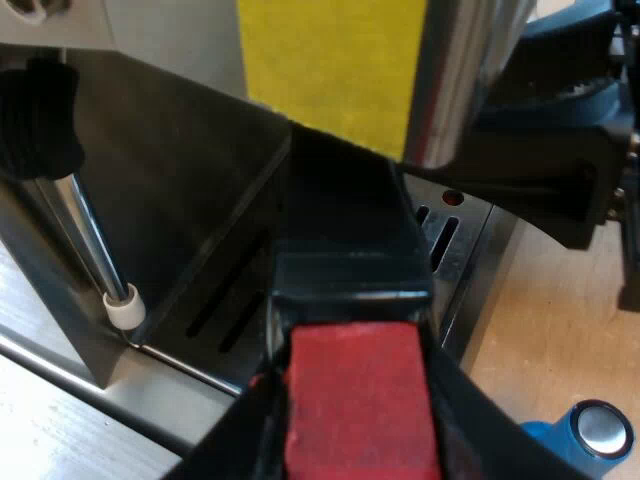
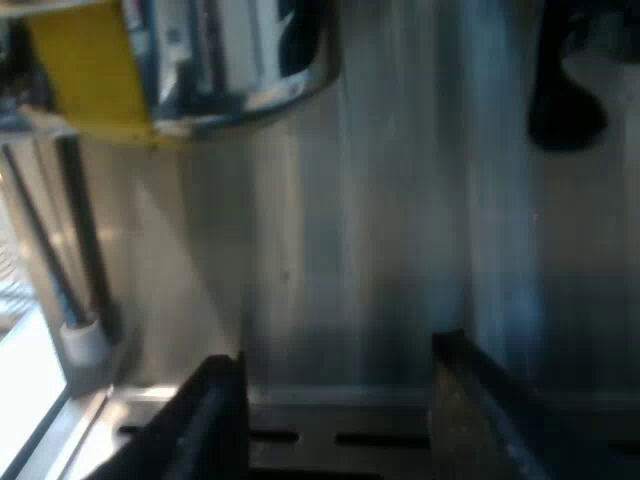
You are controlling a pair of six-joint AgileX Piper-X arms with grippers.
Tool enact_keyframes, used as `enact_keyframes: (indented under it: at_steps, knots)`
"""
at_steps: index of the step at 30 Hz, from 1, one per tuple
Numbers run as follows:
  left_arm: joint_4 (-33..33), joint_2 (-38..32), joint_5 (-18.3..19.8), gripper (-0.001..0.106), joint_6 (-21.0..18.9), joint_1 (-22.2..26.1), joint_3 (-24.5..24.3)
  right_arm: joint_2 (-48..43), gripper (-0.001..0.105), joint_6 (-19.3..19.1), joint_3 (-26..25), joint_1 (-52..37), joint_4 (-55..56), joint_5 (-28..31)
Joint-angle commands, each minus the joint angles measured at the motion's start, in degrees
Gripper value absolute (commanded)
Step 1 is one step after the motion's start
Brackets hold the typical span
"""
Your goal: Put the handle in the coffee machine
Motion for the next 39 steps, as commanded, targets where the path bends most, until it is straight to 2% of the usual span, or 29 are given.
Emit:
enact_keyframes:
  at_steps: [1,4,6,8,15,21,28,31,34,36,39]
  knots:
    - [-2.3,-1.9,23.6,0.000,-0.4,-0.4,-1.3,0.3,0.036,-1.7,-0.3,-0.6,-2.7,-0.3]
    - [-2.3,-1.9,23.6,0.000,-0.4,-0.4,-1.3,1.3,0.034,-2.8,-1.1,-0.8,-3.8,-0.6]
    - [-2.3,-1.9,23.6,0.000,-0.4,-0.4,-1.3,2.6,0.033,-5.7,-3.1,-0.8,-3.8,-0.8]
    - [-2.3,-1.9,23.6,0.000,-0.4,-0.4,-1.3,3.5,0.033,-6.8,-4.8,-0.8,-3.8,-1.4]
    - [-1.8,-1.9,23.6,0.000,-1.3,-0.4,-1.3,6.2,0.033,-7.4,-10.3,-1.1,-3.8,2.2]
    - [-1.8,-1.9,23.6,0.000,-1.3,-0.4,-1.3,6.2,0.033,-8.3,-10.5,-1.1,-7.4,6.6]
    - [-1.8,-1.9,23.6,0.000,-1.3,-0.4,-1.3,6.2,0.033,-11.8,-10.5,-1.1,-11.0,3.8]
    - [-1.6,-1.9,23.6,0.000,-1.3,-0.4,-1.3,6.2,0.033,-11.8,-10.5,-1.1,-15.8,3.8]
    - [-1.0,-1.9,22.8,0.000,-1.3,-0.4,-1.3,6.2,0.033,-12.5,-10.5,-1.1,-19.9,4.2]
    - [-0.3,-1.9,20.1,0.000,-1.3,-0.4,-1.3,6.2,0.033,-17.0,-10.5,-1.1,-21.3,4.4]
    - [0.3,-1.9,15.9,0.000,-1.3,-0.4,-1.3,6.2,0.033,-19.8,-10.5,-0.8,-24.2,4.7]
